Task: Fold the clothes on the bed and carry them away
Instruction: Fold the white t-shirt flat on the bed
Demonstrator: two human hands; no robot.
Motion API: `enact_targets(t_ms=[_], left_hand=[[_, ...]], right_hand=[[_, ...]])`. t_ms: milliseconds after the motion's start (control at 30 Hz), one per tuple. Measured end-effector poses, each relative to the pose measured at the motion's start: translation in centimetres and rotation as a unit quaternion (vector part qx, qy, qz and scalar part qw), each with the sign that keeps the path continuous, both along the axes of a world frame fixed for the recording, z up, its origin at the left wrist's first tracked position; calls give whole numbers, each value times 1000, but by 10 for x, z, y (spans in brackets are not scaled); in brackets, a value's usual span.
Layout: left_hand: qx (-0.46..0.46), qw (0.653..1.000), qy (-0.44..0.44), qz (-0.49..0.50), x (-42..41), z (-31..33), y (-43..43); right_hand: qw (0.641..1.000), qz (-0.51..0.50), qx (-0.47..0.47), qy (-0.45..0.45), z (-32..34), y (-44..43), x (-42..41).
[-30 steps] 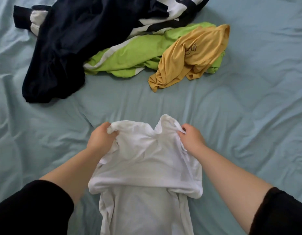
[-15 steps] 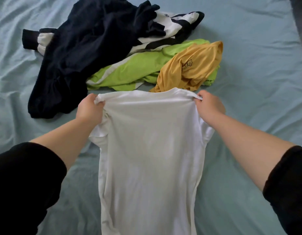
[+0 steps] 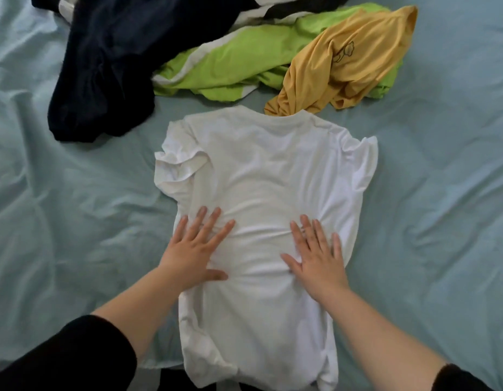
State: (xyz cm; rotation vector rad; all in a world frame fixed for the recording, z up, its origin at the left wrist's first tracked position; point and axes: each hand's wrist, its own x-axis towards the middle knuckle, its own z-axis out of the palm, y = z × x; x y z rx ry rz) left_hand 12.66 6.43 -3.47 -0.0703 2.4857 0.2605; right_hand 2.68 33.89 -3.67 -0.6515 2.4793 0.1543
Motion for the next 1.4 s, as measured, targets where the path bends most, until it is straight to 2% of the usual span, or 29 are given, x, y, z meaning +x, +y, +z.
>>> enact_targets(t_ms=[67, 133, 200, 233, 267, 333, 400, 433, 567, 733, 867, 900, 1033, 1133, 1200, 1300, 1400], left_hand=[[-11, 1000, 8, 27, 11, 7, -5], [-14, 991, 20, 133, 33, 19, 1], [-4, 960, 22, 278, 64, 32, 14], [17, 936, 15, 352, 79, 36, 21], [51, 904, 2, 425, 92, 39, 29], [115, 835, -40, 537, 109, 41, 47], [138, 795, -58, 587, 120, 41, 61], [138, 783, -58, 603, 125, 41, 65], [143, 748, -62, 645, 146, 51, 70], [158, 708, -74, 685, 173, 65, 66], [141, 710, -67, 687, 195, 66, 70], [136, 714, -63, 684, 199, 66, 70], [120, 746, -69, 651, 219, 54, 65], [138, 740, -88, 653, 235, 41, 54], [132, 751, -98, 640, 242, 37, 47], [31, 798, -92, 595, 240, 42, 45], [-59, 852, -4, 520, 217, 50, 60]], right_hand=[[999, -9, -30, -4, 9, 8, 8], [996, -54, -65, -7, 23, 18, 24], [983, -167, -70, 7, 36, 36, 50], [966, -246, -79, 8, 39, 45, 65], [937, -334, -102, -10, 40, 54, 80], [845, -504, -164, -73, 40, 68, 106], [759, -619, -177, -92, 35, 83, 126], [741, -643, -166, -97, 32, 90, 135], [748, -622, -122, -194, 31, 117, 166], [735, -620, -148, -231, 40, 148, 174], [741, -611, -150, -234, 40, 168, 174], [750, -602, -146, -233, 42, 171, 175], [831, -512, -104, -192, 45, 181, 176], [858, -479, -85, -165, 40, 186, 177], [869, -467, -63, -150, 38, 184, 179], [896, -438, -31, -73, 46, 167, 181], [944, -315, -85, 52, 53, 133, 177]])
